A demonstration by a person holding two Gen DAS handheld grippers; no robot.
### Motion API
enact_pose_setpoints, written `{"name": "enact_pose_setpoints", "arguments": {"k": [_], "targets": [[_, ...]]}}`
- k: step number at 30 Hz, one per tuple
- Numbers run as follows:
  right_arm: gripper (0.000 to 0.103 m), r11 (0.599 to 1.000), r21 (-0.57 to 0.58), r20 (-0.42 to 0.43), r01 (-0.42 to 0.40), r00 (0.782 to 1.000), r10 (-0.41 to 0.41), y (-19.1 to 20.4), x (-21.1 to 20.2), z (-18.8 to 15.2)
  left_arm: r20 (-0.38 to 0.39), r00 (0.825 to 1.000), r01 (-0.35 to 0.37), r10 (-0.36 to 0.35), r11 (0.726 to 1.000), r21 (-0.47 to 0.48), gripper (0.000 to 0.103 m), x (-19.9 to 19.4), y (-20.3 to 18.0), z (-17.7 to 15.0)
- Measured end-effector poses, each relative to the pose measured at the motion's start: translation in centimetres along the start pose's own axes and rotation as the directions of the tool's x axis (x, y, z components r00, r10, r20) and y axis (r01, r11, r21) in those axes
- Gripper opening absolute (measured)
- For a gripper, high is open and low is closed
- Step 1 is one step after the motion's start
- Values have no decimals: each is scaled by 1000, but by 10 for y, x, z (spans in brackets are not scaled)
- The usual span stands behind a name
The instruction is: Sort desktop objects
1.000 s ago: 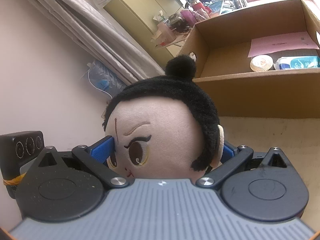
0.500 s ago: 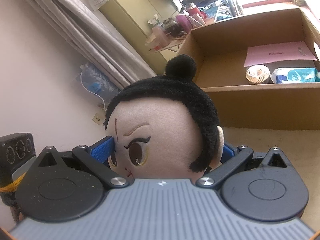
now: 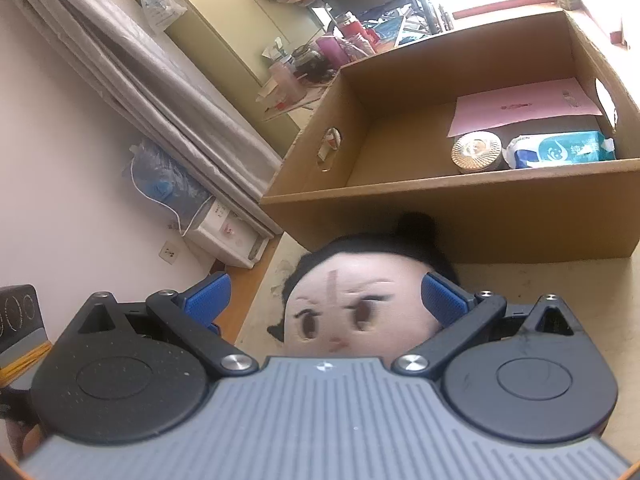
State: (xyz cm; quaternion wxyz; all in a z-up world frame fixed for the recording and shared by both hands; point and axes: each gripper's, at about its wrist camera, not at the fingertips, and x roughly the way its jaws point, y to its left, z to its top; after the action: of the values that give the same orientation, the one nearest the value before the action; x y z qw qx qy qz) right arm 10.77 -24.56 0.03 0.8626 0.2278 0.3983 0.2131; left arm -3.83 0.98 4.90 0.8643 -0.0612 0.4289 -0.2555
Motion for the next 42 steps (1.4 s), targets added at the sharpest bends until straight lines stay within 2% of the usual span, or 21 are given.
{"name": "enact_pose_setpoints", "arguments": {"k": [5,7,10,13,16,19,21,24,26,27,30,32,36,39,42], "targets": [[102,998,-30,26,49,998,-48,2,-3,-2,46,999,30,-26,996,-84,103,-7,32,-7],[102,994,-66,48,90,995,-87,4,-5,-2,30,999,35,-31,989,-141,103,-6,46,-9],[102,977,-129,74,170,984,-162,8,-5,-1,-15,1000,-1,-2,979,-203,103,-1,59,-11],[102,949,-201,83,243,970,-230,12,-2,-1,-24,998,-58,54,982,-182,103,0,59,-13],[102,903,-279,103,327,945,-310,16,2,-1,-26,996,-90,87,988,-124,103,-1,56,-14],[102,859,-348,153,375,927,-343,20,1,-3,10,998,-66,67,994,-85,103,-2,52,-16],[102,844,-356,202,400,915,-348,20,-5,-2,17,999,-47,49,996,-77,103,-2,51,-16],[102,831,-367,252,417,905,-343,16,-12,-2,21,1000,-10,13,993,-120,103,5,52,-20],[102,834,-374,209,405,913,-350,9,-9,1,56,998,4,4,988,-156,103,7,53,-25],[102,844,-367,193,391,920,-342,5,-7,1,53,998,-12,20,989,-150,103,9,52,-26],[102,896,-318,138,312,950,-282,-10,-5,2,7,995,-101,101,994,-51,103,18,38,-28],[102,929,-276,102,245,969,-225,-19,-3,2,-32,994,-106,105,994,-23,103,24,34,-30],[102,977,-182,-6,115,993,-118,-38,13,2,-84,996,-1,-11,990,-142,103,38,42,-32],[102,998,-55,-89,37,995,-42,-56,29,4,-95,991,72,-96,971,-230,103,46,48,-32],[102,997,76,-141,-29,989,39,-75,43,4,-93,985,117,-144,960,-253,103,54,47,-31]]}}
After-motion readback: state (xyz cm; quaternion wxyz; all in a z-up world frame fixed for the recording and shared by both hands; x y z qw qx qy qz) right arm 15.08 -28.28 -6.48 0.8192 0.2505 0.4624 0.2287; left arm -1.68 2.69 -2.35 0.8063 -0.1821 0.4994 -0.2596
